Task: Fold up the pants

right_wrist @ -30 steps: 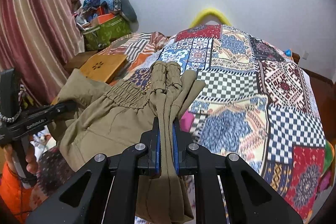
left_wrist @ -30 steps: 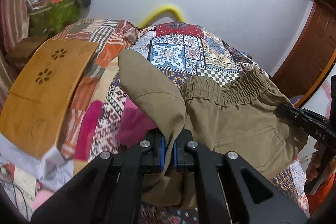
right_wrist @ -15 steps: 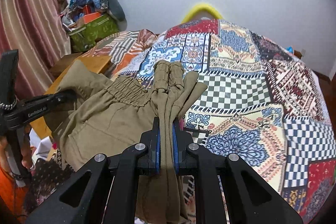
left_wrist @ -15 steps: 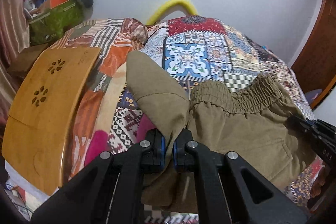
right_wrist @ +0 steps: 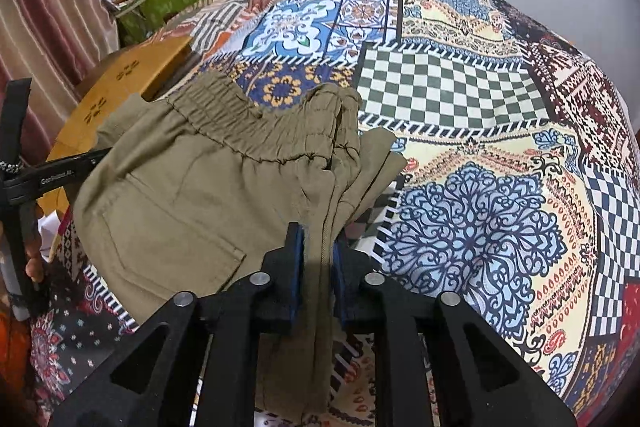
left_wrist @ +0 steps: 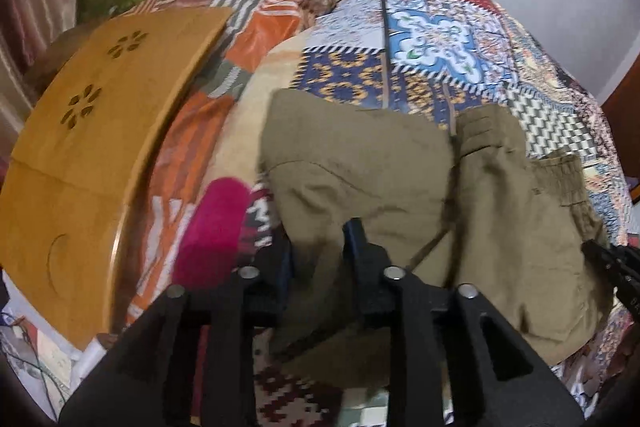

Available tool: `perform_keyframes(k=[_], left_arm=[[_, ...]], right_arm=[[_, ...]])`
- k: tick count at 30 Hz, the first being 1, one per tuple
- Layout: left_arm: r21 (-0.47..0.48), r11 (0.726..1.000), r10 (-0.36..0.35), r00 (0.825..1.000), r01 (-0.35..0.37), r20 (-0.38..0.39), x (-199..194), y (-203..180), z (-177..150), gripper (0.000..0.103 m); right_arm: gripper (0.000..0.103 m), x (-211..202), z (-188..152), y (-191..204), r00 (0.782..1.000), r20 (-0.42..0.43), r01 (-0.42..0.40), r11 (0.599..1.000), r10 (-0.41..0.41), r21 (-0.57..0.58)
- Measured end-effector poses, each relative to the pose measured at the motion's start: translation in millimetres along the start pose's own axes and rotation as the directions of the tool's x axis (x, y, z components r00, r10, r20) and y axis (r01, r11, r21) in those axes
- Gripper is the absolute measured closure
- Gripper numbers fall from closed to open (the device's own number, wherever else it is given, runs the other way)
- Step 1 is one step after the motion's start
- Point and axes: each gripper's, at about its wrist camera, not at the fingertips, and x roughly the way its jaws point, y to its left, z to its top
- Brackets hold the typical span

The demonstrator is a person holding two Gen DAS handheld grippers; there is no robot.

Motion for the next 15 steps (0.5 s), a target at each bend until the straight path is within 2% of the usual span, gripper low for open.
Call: perform_keyframes(k=[8,11,15], left_arm=[[-0.015,0.995,0.096,0.995,-0.097,-0.018,-10.3,20.0,-9.5,0.071],[-0.032,0.996,0.088,0.996,-0.088,-0.009,-24.9,25.8,-13.6,0.071],[-0.049,0.998,0.048,0.998,-0.045,0.048,-61.3,22.5,-20.6,0.071]], right_arm=[[0.074,-8.4,-10.0,1.1,0.999,-0.018,0.044,0.998,-0.045,-0.041],[0.073,-22.3,-9.3,0.4,0.997,0.001,0.075,0.995,-0.075,-0.058],[0.073,-59.6,-7.7,-0.9,0.993,0.069,0.098,0.993,-0.093,-0.068]])
